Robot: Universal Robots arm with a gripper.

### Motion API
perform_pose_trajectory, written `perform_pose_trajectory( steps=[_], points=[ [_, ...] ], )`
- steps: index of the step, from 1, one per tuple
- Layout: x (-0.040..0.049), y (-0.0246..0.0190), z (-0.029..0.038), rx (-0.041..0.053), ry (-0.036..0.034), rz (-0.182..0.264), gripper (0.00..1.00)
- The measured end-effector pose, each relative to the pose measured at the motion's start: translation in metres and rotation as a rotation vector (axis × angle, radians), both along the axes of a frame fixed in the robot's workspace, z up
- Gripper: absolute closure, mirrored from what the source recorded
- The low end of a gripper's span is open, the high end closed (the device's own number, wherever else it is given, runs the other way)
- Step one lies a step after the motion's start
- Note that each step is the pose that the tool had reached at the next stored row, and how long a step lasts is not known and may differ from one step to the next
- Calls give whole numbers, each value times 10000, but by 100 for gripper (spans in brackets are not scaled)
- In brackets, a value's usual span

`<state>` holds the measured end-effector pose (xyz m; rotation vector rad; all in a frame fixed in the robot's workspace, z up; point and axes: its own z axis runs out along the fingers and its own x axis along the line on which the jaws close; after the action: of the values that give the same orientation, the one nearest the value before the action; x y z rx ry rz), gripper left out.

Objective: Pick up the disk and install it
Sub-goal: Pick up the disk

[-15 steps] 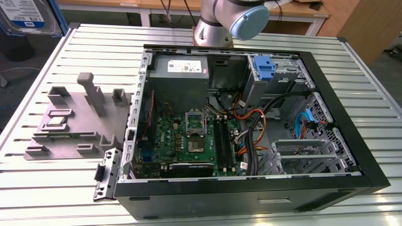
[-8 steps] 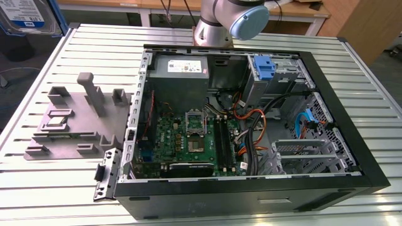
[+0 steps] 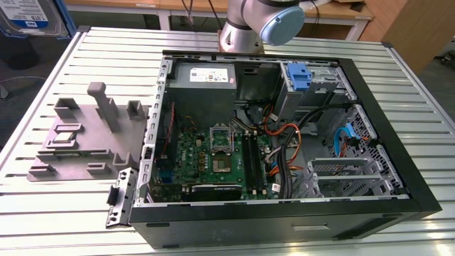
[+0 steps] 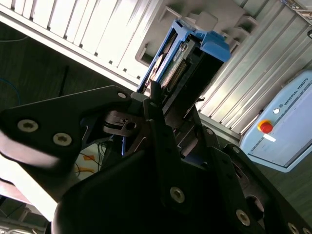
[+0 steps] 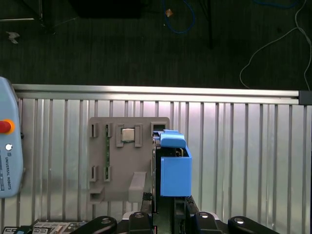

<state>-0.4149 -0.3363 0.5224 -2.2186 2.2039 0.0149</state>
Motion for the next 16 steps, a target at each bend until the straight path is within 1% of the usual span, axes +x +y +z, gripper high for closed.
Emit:
perform_pose_trajectory(
  steps=[2,9,13,16],
  points=[
    [0,0,14,-1,2,0,65],
    [10,1,14,0,0,-1,65],
    [59,0,14,0,1,0,65],
    [113,0,14,0,1,0,65]
  ],
)
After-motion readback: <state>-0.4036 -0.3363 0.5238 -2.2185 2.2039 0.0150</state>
